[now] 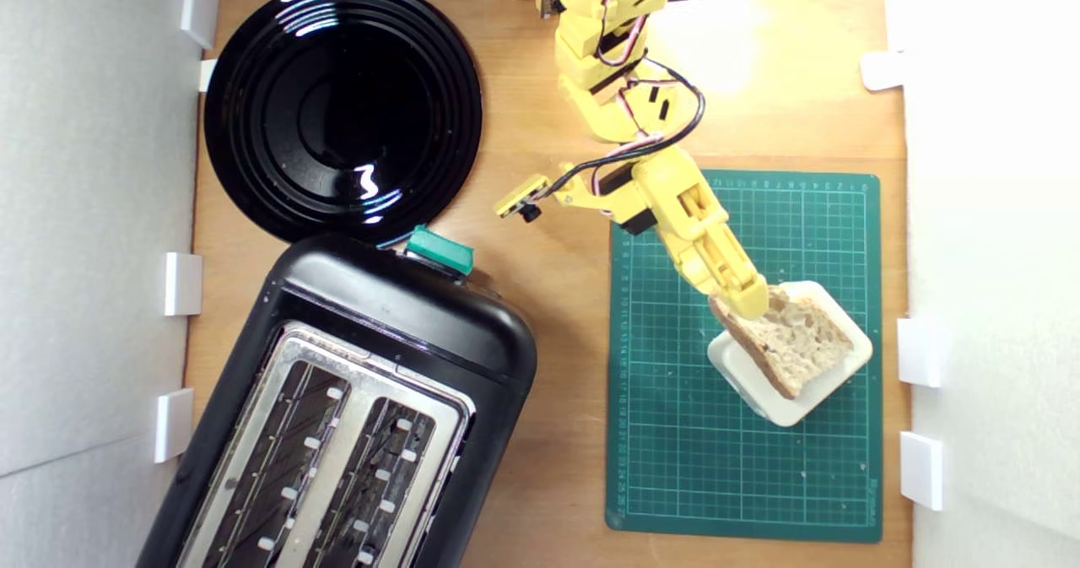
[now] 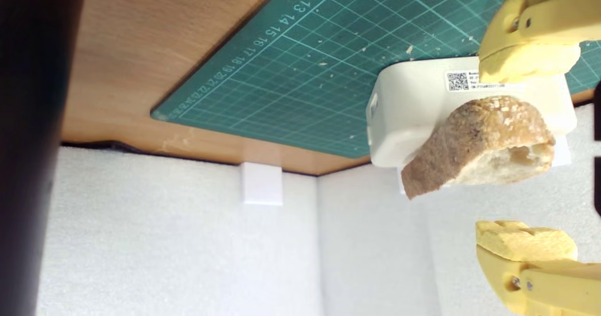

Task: Pick bread and place in toaster

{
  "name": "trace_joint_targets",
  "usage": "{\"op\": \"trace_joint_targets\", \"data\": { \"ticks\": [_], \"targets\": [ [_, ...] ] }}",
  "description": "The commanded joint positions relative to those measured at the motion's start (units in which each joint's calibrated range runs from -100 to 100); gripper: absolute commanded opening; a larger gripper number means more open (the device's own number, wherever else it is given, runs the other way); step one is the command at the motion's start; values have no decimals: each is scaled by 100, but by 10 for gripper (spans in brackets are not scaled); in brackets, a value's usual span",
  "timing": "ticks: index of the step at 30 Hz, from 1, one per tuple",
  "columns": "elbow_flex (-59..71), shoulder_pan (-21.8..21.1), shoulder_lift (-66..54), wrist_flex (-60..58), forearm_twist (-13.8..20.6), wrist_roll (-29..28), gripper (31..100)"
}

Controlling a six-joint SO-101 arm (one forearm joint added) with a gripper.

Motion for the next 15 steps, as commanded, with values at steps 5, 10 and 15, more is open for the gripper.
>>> {"op": "trace_joint_targets", "data": {
  "ticks": [5, 10, 15],
  "targets": [
    [-237, -265, 27, -179, -44, 25, 923],
    [-563, -289, 277, -179, -53, 25, 923],
    [-681, -297, 310, -179, -53, 31, 923]
  ]
}}
